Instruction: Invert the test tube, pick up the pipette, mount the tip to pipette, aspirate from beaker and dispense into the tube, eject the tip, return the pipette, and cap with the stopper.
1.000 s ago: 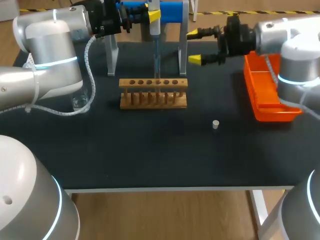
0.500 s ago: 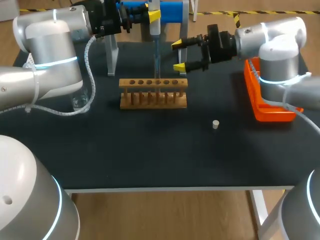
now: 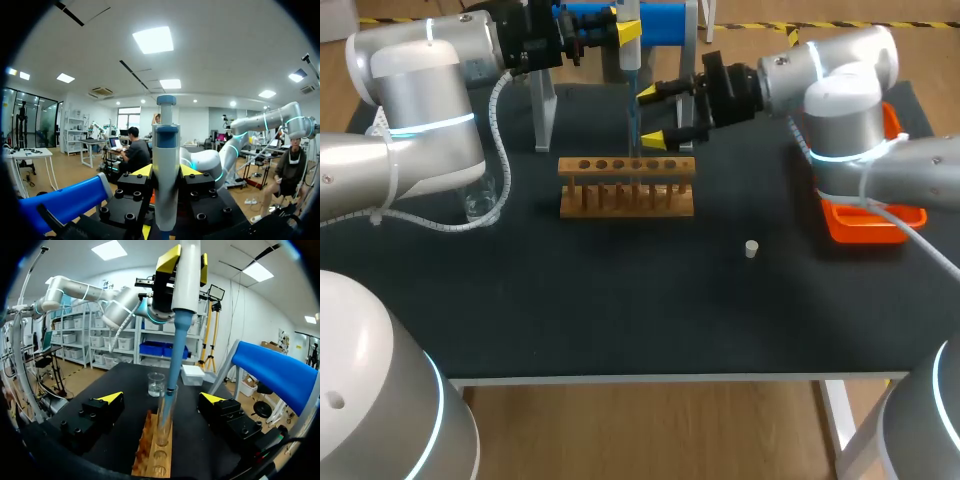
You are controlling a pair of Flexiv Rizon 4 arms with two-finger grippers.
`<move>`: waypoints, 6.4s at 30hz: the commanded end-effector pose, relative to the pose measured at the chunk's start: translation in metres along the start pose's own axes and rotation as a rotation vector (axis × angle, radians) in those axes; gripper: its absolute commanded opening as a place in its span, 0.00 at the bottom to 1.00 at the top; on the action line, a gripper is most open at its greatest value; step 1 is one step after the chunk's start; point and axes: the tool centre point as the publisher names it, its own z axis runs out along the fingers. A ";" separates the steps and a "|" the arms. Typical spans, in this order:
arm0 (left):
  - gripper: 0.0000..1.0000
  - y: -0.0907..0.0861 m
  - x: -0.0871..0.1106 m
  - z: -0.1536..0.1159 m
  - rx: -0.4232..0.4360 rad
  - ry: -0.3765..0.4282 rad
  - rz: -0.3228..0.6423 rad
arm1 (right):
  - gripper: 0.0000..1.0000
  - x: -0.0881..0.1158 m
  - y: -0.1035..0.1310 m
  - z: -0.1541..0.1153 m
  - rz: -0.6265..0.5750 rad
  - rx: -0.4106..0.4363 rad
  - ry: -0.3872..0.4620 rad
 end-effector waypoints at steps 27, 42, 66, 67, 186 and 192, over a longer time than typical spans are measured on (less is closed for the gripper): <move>0.00 -0.001 0.000 0.000 -0.001 -0.001 -0.001 | 1.00 -0.023 -0.024 0.041 0.029 0.161 -0.073; 0.00 -0.001 0.000 0.000 -0.001 -0.001 -0.001 | 1.00 -0.013 -0.034 0.046 0.012 0.231 -0.105; 0.00 -0.001 0.000 0.000 -0.001 -0.001 -0.001 | 1.00 -0.013 -0.040 0.052 0.048 0.254 -0.110; 0.00 -0.001 0.000 0.000 -0.001 -0.001 -0.001 | 1.00 -0.013 -0.040 0.052 0.047 0.255 -0.111; 0.00 -0.074 0.034 0.011 -0.055 -0.036 0.139 | 1.00 -0.012 -0.040 0.051 0.041 0.252 -0.122; 0.00 -0.079 0.039 0.003 -0.051 -0.056 0.163 | 1.00 -0.012 -0.040 0.051 0.041 0.252 -0.122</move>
